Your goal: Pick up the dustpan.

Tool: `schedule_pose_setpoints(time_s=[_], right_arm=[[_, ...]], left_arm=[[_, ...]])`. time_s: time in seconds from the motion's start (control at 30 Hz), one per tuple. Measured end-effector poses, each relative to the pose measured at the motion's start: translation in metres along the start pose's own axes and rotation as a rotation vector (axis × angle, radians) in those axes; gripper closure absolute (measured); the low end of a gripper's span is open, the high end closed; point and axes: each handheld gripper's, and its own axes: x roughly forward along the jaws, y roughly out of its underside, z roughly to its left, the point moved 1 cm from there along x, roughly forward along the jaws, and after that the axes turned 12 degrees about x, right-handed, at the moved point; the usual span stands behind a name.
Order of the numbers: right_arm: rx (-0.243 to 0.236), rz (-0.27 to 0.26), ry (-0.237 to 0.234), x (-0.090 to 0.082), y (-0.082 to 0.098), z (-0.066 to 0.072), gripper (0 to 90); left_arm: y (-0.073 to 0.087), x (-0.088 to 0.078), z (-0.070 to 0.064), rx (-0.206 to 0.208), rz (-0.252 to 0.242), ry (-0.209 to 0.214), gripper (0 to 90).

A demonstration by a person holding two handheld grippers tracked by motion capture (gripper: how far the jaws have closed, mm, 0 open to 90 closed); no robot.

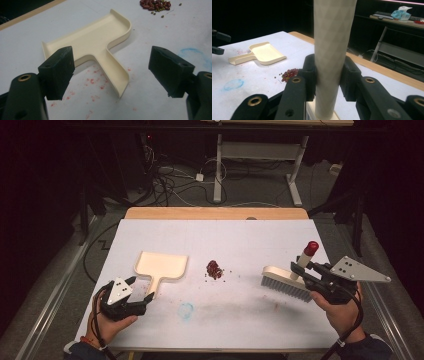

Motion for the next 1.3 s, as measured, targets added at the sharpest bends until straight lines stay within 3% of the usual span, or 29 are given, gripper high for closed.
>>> schedule_pose_setpoints(time_s=[0.2, 0.3, 0.43, 0.57, 0.8, 0.97, 1.0, 1.03, 1.17, 1.3], right_arm=[[-0.007, -0.004, 0.000, 0.003, -0.001, 0.001, 70.0], [-0.010, -0.004, 0.000, 0.004, -0.003, 0.001, 69.9], [-0.022, 0.005, -0.010, 0.008, -0.003, 0.004, 70.0], [-0.024, 0.002, -0.017, 0.008, -0.004, 0.006, 70.0], [-0.026, 0.011, -0.026, 0.014, -0.003, 0.007, 70.0], [-0.029, 0.014, -0.032, 0.016, -0.003, 0.008, 70.0], [-0.028, 0.019, -0.032, 0.017, -0.003, 0.008, 70.0], [-0.028, 0.019, -0.032, 0.017, -0.003, 0.008, 70.0], [-0.026, 0.023, -0.027, 0.018, -0.002, 0.008, 69.9], [-0.028, 0.025, -0.025, 0.019, -0.002, 0.009, 70.0]], left_arm=[[-0.002, -0.001, -0.007, 0.007, 0.026, -0.015, 19.3], [-0.001, -0.003, -0.010, 0.018, 0.029, -0.013, 19.3], [0.000, -0.002, -0.010, 0.002, 0.026, -0.006, 19.1], [0.001, -0.001, -0.012, 0.009, 0.050, 0.006, 19.0], [-0.002, 0.007, -0.011, -0.041, 0.080, 0.023, 19.0], [-0.006, 0.023, -0.010, -0.092, 0.162, 0.007, 19.0], [-0.005, 0.032, -0.007, -0.124, 0.193, 0.012, 19.1], [-0.005, 0.032, -0.007, -0.124, 0.193, 0.012, 19.4], [-0.003, 0.048, 0.002, -0.198, 0.245, 0.015, 23.3], [-0.004, 0.066, 0.008, -0.241, 0.289, 0.028, 27.2]])
